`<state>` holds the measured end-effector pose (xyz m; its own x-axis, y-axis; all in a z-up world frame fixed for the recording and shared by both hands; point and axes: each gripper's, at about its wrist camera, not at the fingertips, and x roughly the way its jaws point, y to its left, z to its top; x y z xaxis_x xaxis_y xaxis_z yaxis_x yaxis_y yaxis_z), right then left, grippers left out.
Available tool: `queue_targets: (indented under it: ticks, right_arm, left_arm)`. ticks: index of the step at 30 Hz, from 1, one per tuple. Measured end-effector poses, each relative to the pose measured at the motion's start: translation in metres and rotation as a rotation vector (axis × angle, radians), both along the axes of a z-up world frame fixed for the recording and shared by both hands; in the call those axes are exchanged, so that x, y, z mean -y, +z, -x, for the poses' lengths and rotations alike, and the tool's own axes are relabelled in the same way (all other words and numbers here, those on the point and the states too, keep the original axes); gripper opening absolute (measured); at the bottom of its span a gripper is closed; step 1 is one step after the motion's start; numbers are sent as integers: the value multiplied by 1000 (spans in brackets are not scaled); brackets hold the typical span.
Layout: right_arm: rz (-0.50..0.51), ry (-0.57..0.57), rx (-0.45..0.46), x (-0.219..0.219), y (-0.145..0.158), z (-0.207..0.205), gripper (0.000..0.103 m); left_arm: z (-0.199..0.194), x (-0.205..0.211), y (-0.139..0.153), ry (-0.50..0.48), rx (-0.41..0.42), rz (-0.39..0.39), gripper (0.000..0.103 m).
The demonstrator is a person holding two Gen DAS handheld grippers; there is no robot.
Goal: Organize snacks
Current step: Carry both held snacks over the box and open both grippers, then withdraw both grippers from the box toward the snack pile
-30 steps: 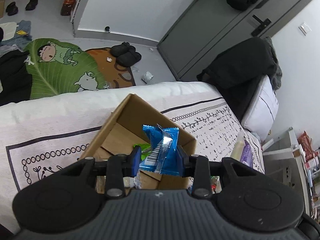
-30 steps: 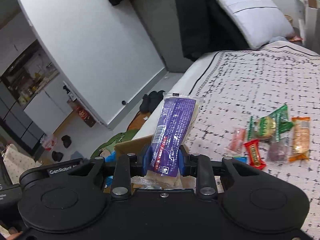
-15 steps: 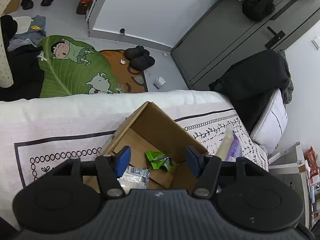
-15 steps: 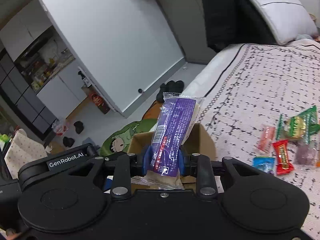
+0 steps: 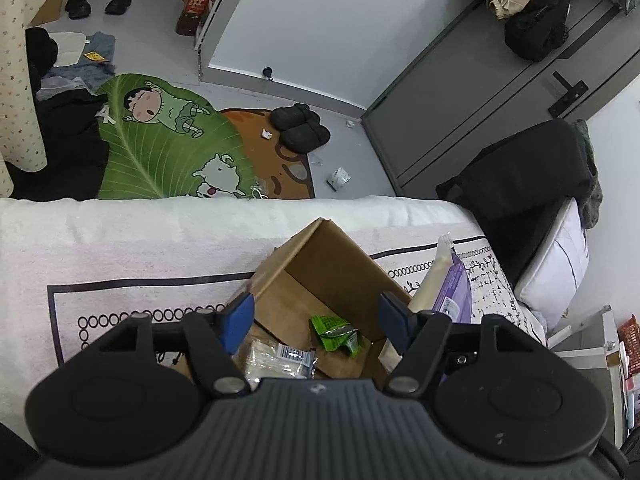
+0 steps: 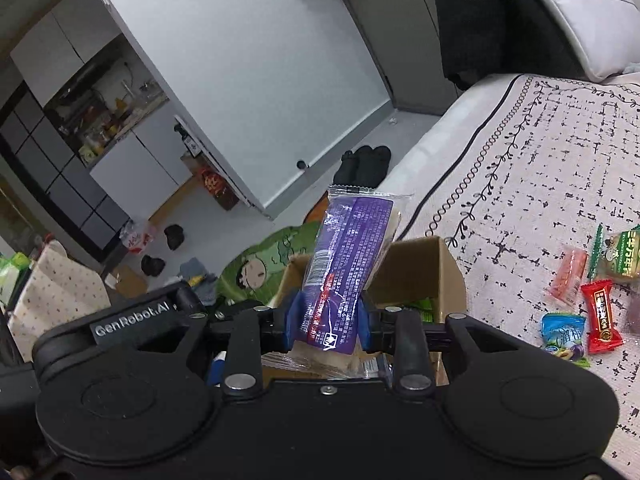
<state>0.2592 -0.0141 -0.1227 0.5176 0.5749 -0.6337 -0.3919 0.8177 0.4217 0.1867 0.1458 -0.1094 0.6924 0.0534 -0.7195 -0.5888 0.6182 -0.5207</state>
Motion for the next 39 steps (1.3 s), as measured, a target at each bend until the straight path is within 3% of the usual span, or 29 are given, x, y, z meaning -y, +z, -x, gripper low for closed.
queue_targets:
  ticks: [3, 9, 16, 21, 39]
  right_arm:
    - [14, -12, 7, 5, -2, 0, 44]
    - [27, -32, 22, 29, -1, 5, 52]
    - [80, -90, 55, 68, 4, 11, 68]
    - [119, -135, 75, 99, 7, 14, 78]
    - [139, -230, 94, 184, 7, 16, 87]
  left_arm:
    - [-1, 1, 0, 2, -6, -2, 67]
    - [-8, 10, -1, -30, -23, -19, 68]
    - [-12, 25, 1, -86, -23, -51, 86]
    - [-13, 38, 3, -123, -11, -68, 89]
    - [-20, 88, 11, -228, -1, -195, 89]
